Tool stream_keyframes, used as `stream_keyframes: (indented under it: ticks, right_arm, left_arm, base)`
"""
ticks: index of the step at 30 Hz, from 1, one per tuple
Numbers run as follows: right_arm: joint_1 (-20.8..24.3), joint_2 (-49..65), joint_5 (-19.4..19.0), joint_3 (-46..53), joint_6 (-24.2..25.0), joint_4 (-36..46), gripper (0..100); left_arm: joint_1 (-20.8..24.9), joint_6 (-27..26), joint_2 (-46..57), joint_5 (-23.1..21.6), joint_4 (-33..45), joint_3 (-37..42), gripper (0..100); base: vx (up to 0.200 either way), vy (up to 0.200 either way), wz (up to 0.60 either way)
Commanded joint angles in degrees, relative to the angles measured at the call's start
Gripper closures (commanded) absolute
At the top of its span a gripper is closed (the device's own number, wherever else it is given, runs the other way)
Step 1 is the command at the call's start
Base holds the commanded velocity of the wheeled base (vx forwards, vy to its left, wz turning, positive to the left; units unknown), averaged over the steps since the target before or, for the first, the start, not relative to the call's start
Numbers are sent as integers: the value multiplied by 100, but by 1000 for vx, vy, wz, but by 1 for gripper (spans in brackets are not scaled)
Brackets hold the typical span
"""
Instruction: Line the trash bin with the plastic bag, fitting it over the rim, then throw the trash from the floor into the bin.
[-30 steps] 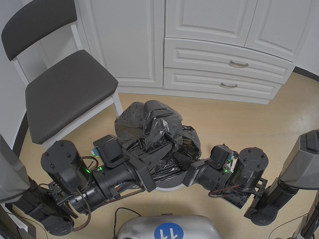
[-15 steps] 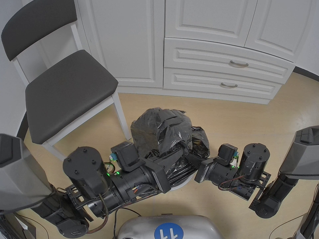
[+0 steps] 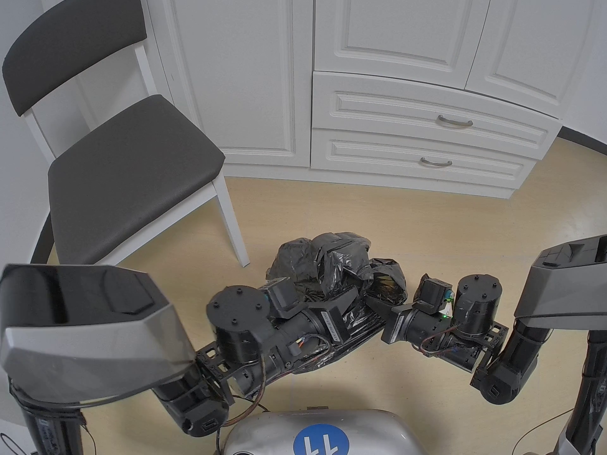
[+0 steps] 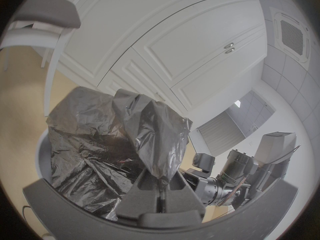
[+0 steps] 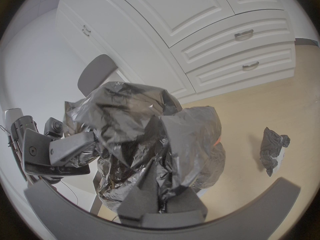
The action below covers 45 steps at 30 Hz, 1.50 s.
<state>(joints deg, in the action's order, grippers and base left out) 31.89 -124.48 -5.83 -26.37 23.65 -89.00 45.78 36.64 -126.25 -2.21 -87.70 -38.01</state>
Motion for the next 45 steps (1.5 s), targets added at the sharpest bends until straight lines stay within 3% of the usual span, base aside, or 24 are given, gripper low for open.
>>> stream_keyframes:
  ticks: [1,19,23,33,39,45]
  right_arm:
    - [-429,-613,-261,-141,-97,-100,100]
    - [-482,-1298,-243,-677,105,-100,100]
    - [-421,-1114,-200,-685,333,-100,100]
    - [-517,-112,73,-659,333,-100,100]
    - [-886,73,55,-703,324,-100,100]
    - [-974,152,38,-703,307,-100,100]
  left_arm:
    - [-95,168,-928,45,7,-444,100]
    - [-368,203,-1561,203,34,-910,100]
    - [-535,203,-1596,212,51,-971,100]
    - [-965,211,-1385,177,69,-963,100]
    - [-737,291,-1499,212,253,-971,100]
    - [-675,291,-1614,203,403,-1007,100]
  base:
    - [0,0,0]
    - [0,0,0]
    - [0,0,0]
    - [0,0,0]
    - [0,0,0]
    - [0,0,0]
